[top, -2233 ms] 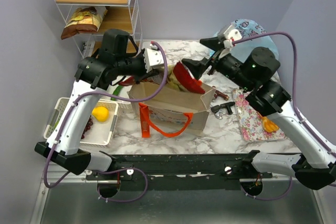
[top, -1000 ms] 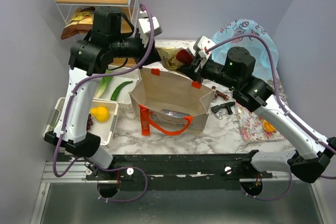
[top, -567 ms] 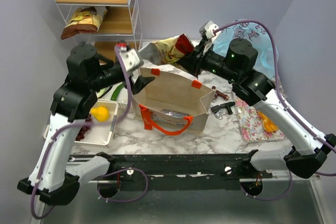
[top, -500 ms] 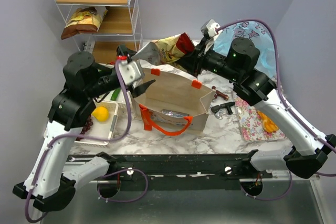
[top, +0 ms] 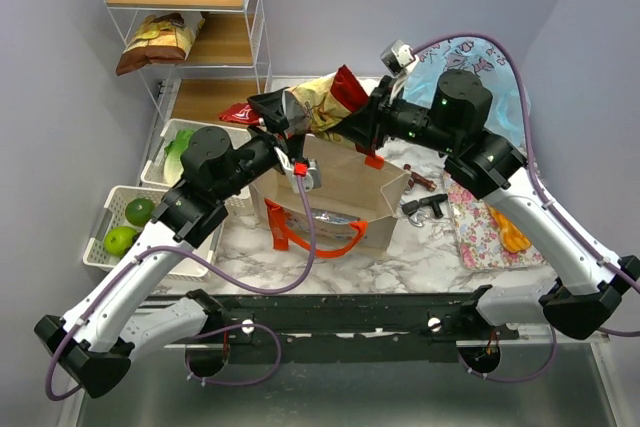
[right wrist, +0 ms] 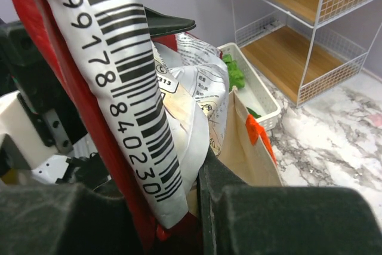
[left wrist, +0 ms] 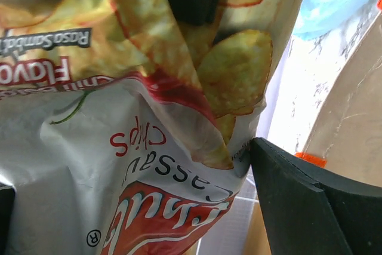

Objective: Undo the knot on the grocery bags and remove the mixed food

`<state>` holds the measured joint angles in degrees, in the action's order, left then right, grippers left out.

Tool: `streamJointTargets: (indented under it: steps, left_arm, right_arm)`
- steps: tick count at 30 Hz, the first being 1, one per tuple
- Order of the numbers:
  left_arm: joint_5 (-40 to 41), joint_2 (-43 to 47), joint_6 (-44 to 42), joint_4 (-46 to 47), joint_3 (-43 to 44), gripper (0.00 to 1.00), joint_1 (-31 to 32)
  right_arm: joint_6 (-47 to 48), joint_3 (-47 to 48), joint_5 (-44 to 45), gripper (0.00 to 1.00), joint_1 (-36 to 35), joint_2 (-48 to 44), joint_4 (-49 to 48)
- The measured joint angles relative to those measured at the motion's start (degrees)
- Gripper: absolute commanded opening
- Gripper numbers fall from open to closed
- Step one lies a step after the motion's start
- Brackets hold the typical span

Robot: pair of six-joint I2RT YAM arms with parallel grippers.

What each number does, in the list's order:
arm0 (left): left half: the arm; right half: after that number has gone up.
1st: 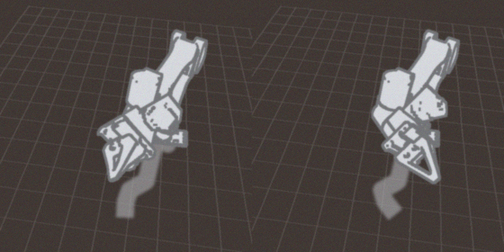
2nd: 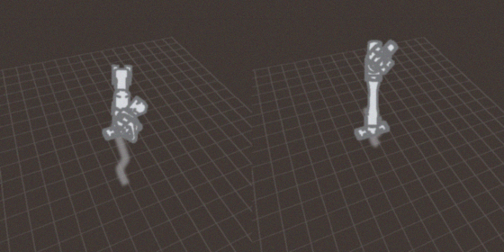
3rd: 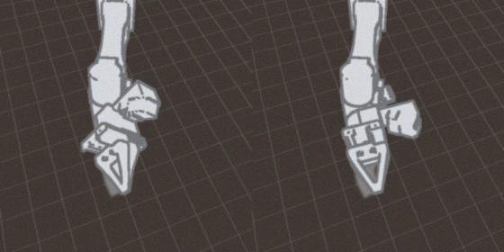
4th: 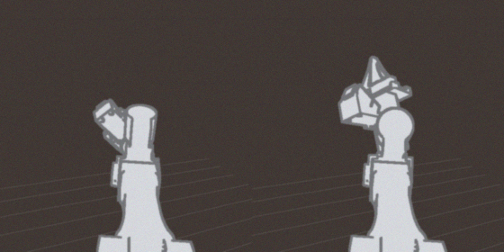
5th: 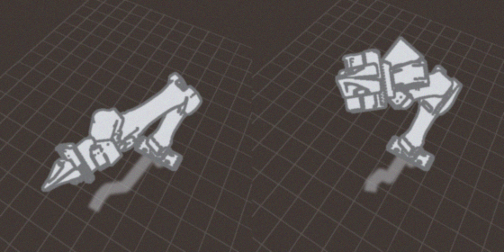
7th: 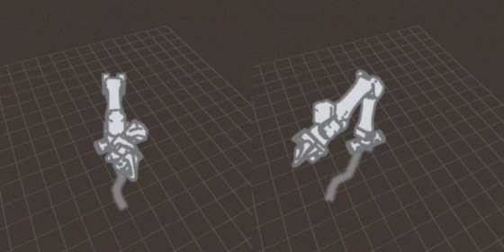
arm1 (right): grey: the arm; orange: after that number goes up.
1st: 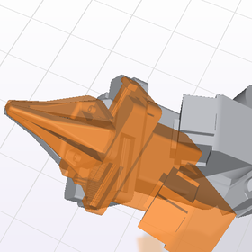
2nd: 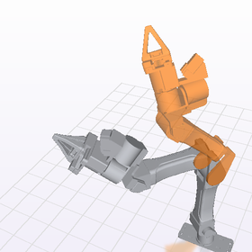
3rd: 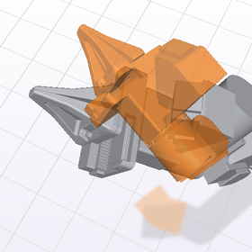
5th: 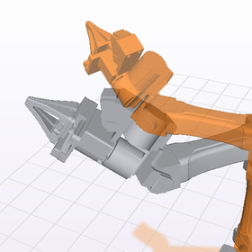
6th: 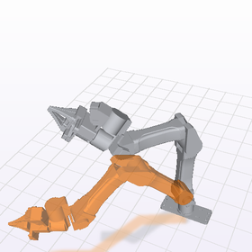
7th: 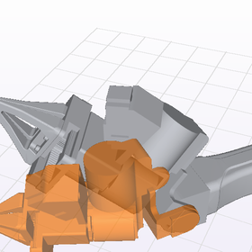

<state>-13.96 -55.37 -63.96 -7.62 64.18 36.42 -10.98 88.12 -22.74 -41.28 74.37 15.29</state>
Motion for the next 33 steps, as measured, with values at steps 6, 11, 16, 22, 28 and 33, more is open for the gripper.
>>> streamJointTargets:
  steps: [6,11,16,22,28,33]
  left_arm:
    - [1.92,-0.26,-5.79,6.34,-3.32,0.57,0.48]
    - [3.21,-1.51,-2.32,3.8,-0.11,0.08,0.7]
    - [2.84,-2.47,6.62,-5.07,6.03,0.0,-0.13]
    - [1.57,-4.57,23.78,-19.58,15.26,0.0,-7.19]
    - [-0.92,-10.25,42.53,-32.48,18.1,0.0,-16.59]
    - [-0.83,-19.45,53.05,-43.23,24.0,0.0,-22.67]
  right_arm:
    - [-3.13,1.86,-0.87,0.01,0.13,1.07,1.01]
    - [-3.85,2.78,-0.85,0.06,0.13,1.09,0.44]
    - [-4.35,3.3,0.35,0.92,-0.02,1.11,-0.79]
    - [-2.38,7.76,5.77,1.0,0.66,1.27,-2.05]
    - [6.1,9.99,16.79,1.0,-0.17,1.05,-6.88]
    - [9.68,7.28,19.28,1.0,-0.07,-0.2,-7.74]
